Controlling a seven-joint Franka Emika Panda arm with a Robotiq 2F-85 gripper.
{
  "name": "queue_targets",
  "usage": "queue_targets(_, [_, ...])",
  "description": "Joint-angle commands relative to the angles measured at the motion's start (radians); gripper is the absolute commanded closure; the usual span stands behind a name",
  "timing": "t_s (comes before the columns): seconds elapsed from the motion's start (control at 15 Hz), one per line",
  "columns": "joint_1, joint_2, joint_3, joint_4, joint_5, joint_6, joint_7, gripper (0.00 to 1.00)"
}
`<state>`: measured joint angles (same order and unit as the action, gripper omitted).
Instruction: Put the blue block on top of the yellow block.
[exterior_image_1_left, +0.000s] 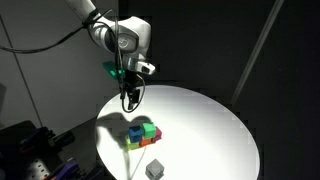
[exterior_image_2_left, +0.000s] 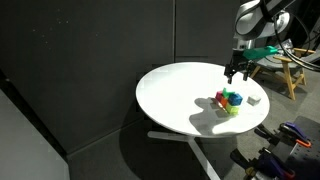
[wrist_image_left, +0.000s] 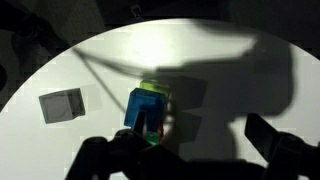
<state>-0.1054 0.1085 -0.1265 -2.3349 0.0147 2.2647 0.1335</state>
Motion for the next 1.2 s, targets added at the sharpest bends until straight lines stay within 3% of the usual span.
queue_targets(0.0, [0.001, -0.077, 0.004, -0.042, -0.015, -0.017, -0.022, 0.00])
queue_targets(1.13, [-0.010, -0.341, 0.029, -0.212, -0.093, 0.088, 0.057, 0.00])
